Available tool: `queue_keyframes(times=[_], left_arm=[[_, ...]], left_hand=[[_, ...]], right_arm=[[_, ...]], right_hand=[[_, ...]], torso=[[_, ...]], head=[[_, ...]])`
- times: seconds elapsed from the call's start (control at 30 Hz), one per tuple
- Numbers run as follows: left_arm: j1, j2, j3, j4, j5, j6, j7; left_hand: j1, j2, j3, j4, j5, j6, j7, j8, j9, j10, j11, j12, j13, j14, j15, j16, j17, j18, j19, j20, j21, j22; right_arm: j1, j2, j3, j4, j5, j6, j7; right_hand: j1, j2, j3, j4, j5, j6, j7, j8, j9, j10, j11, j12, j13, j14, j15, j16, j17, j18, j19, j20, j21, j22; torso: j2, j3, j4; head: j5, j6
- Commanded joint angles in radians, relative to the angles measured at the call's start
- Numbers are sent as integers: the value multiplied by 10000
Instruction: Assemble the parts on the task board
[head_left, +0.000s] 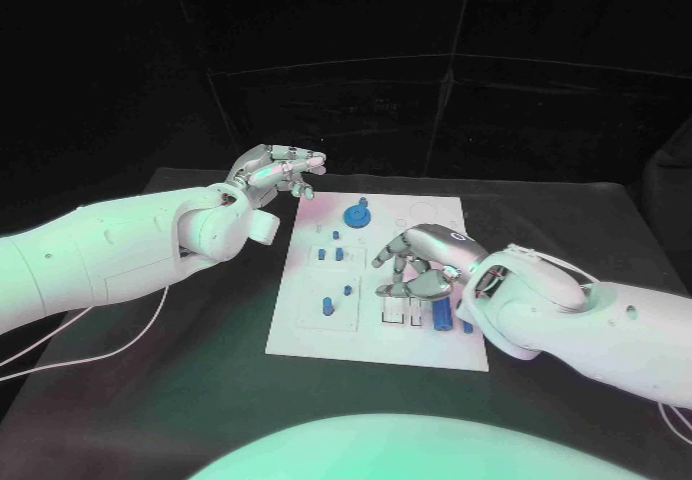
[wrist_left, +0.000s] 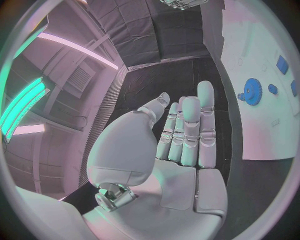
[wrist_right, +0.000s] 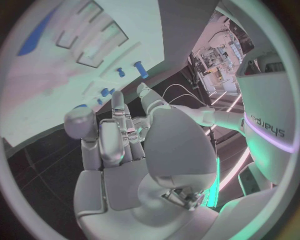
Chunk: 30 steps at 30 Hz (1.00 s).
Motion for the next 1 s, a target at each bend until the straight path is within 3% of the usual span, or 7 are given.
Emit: queue_keyframes(times=[0.03, 0.1, 0.23, 0.43, 0.6, 0.77, 1.0], left_arm=[[15, -29, 3, 44, 29, 108, 36], [15, -42, -4, 67, 29, 110, 40], [14, -41, -14, 108, 29, 140, 52], [6, -56, -29, 134, 29, 169, 58], [1, -78, -41, 157, 29, 181, 64], [-5, -91, -48, 167, 29, 191, 69], [-11, -109, -54, 168, 29, 197, 69]], left_hand=[[101, 30, -47, 6, -16, -28, 17, -20, -6, -69, 22, 61, 10, -60, 8, -60, -10, 69, 8, 54, -61, -16], [101, 30, -47, 6, -16, -28, 17, -20, -6, -69, 22, 61, 10, -60, 8, -60, -10, 69, 8, 54, -61, -16], [97, 27, -58, 9, -17, -30, 19, -18, -6, -73, 24, 66, 11, -67, 10, -64, -23, 68, 10, 56, -68, -21], [78, 24, -79, 21, -17, -33, 23, -16, -5, -78, 29, 72, 12, -72, 14, -63, -31, 67, 12, 58, -77, -28], [78, 24, -79, 21, -17, -33, 23, -16, -5, -78, 29, 72, 12, -72, 14, -63, -31, 67, 12, 58, -77, -28], [71, 25, -86, 26, -17, -34, 24, -15, -5, -81, 31, 75, 13, -73, 15, -61, -30, 67, 13, 59, -81, -31], [64, 25, -93, 31, -16, -36, 26, -15, -5, -83, 32, 77, 13, -74, 17, -58, -28, 66, 14, 61, -85, -34]], right_arm=[[29, -679, 19, 458, 1902, 475, -1139], [38, -1091, 26, 585, 2093, 773, -1591], [41, -1578, 29, 619, 2039, 1054, -2268], [-9, -1878, 26, 525, 1633, 1094, -2928], [-113, -1885, 23, 521, 1166, 1099, -3378], [-214, -1787, 21, 497, 768, 1234, -3662], [-388, -1572, 18, 452, 301, 1569, -4010]], right_hand=[[-479, 39, -540, 420, 459, 218, -175, 262, 64, 750, -219, 2841, 2818, 384, -180, 412, 718, -327, 403, -193, 579, 961], [-613, 221, -1147, 887, 444, 173, -307, 572, 108, 700, -249, 5879, 6187, 457, -191, 760, 1326, -405, 544, -285, 860, 1404], [-183, 631, -1913, 1405, 462, -73, -223, 1101, 151, 107, -130, 7720, 8290, 460, -177, 975, 1675, -392, 562, -273, 1042, 1688], [-198, 563, -2193, 1573, 455, -85, -199, 1266, 172, 218, -200, 7990, 8727, 475, -185, 1036, 1818, -462, 618, -215, 1153, 1894], [-377, 564, -2508, 1928, 556, 7, -252, 1513, 238, 290, -236, 8145, 8976, 479, -207, 1065, 1885, -468, 623, -221, 1185, 1948], [-542, 517, -2849, 2434, 561, 142, -348, 1842, 381, 433, -320, 8361, 9319, 521, -271, 1181, 2152, -505, 692, -280, 1309, 2181], [-636, 534, -2994, 2481, 584, 206, -399, 2030, 486, 463, -356, 8402, 9421, 532, -300, 1217, 2232, -516, 706, -303, 1345, 2246]], torso=[[-27, -22, -142], [-41, -32, -192], [-59, -47, -249], [-86, -43, -287], [-78, -64, -232], [-72, -58, -250], [-74, -67, -257]], head=[[-232, 44], [-369, 66], [-538, 111], [-709, 112], [-773, 115], [-731, 89], [-712, 46]])
